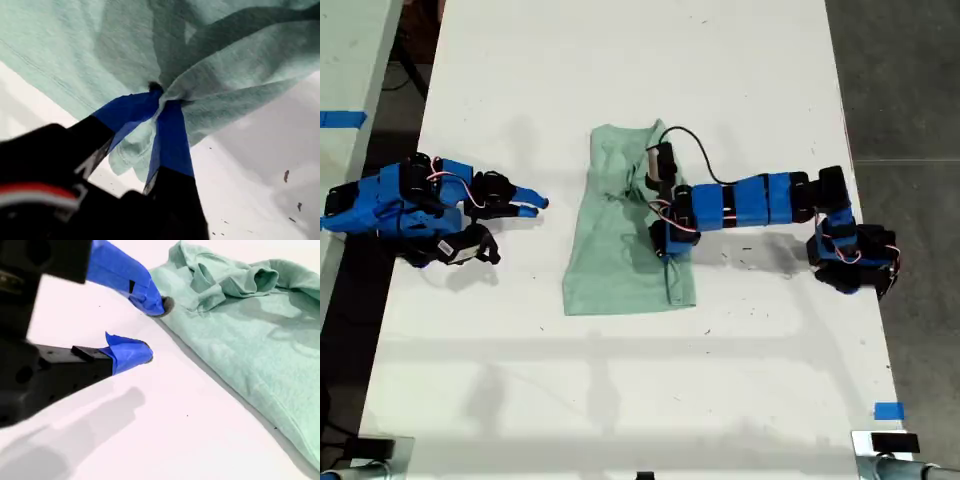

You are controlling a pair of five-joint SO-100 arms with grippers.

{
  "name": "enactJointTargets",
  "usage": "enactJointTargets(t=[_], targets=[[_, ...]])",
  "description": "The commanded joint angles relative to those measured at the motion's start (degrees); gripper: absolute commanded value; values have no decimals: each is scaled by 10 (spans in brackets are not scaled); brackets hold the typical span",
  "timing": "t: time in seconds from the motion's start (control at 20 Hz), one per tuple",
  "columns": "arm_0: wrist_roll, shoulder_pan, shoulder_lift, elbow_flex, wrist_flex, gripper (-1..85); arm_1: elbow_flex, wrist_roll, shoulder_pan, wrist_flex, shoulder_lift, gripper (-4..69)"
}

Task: Fold t shirt

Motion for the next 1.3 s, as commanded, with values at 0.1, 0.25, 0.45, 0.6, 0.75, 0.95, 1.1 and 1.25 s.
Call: enactJointTargets(t=[0.1,0.25,0.45,0.6,0.75,0.95,1.1,1.25], targets=[[-5,6,4,6,-12,113,-45,-40,-26,-40,14,327],[-5,6,4,6,-12,113,-42,-39,-33,-48,41,326],[-5,6,4,6,-12,113,-20,-19,-29,24,120,307],[-5,6,4,6,-12,113,54,2,-2,105,221,288],[-5,6,4,6,-12,113,231,23,25,113,361,257],[-5,6,4,6,-12,113,487,74,29,88,610,152],[-5,6,4,6,-12,113,679,84,27,12,747,119],[-5,6,4,6,-12,113,838,26,29,-112,796,107]])
